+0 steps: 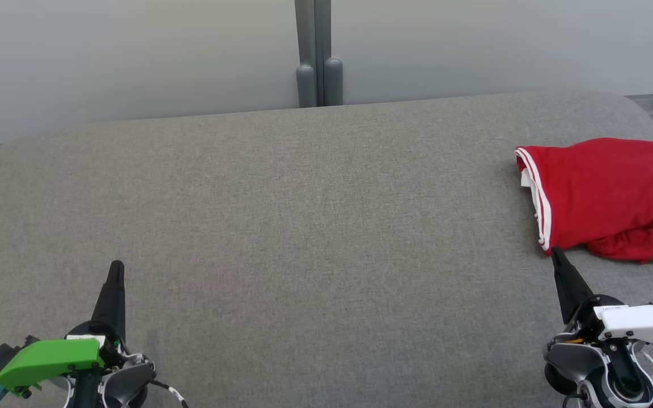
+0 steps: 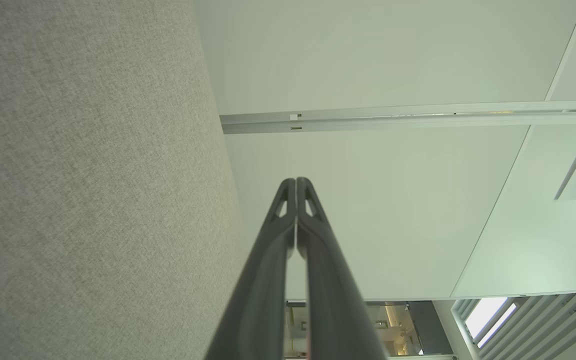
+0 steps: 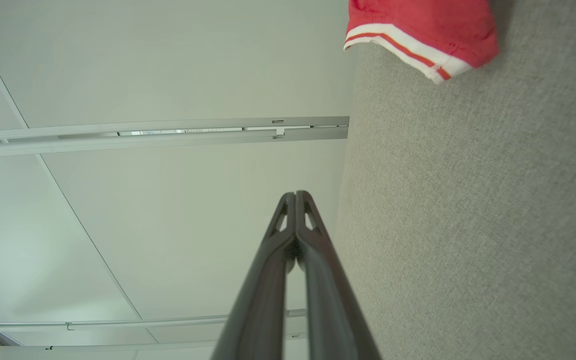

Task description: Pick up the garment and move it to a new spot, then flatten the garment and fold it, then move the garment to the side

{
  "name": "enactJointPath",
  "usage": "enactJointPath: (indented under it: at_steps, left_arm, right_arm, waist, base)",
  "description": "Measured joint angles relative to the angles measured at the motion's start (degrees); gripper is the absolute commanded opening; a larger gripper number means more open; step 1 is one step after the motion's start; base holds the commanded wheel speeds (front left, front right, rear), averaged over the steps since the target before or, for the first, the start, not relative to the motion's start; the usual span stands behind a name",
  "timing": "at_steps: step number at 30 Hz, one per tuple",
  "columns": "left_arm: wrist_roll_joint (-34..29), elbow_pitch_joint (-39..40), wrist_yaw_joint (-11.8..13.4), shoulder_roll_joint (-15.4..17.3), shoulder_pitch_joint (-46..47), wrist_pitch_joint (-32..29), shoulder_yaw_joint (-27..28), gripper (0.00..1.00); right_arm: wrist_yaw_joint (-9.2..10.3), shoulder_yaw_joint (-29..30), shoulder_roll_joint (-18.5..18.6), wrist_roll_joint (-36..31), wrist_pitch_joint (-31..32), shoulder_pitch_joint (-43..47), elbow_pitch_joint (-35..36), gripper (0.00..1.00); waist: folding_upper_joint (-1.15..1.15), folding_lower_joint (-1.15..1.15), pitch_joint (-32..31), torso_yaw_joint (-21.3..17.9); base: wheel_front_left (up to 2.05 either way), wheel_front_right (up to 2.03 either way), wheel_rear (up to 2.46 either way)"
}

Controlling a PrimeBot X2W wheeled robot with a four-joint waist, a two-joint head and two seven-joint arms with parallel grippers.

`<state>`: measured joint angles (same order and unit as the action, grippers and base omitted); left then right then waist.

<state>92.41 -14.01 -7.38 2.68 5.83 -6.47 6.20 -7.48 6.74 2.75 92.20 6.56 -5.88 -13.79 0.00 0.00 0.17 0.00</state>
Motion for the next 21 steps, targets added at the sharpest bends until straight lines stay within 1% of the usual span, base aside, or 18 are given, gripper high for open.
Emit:
enactJointPath:
  at_steps: [21]
  left_arm:
    - [0.0, 0.0, 0.0, 0.0, 0.0, 0.0, 0.0, 0.0]
  right_arm:
    - [0.0, 0.0, 0.0, 0.0, 0.0, 0.0, 0.0, 0.0]
  waist:
    - [0.0, 0.0, 0.0, 0.0]
  base:
    - [0.0, 0.0, 0.0]
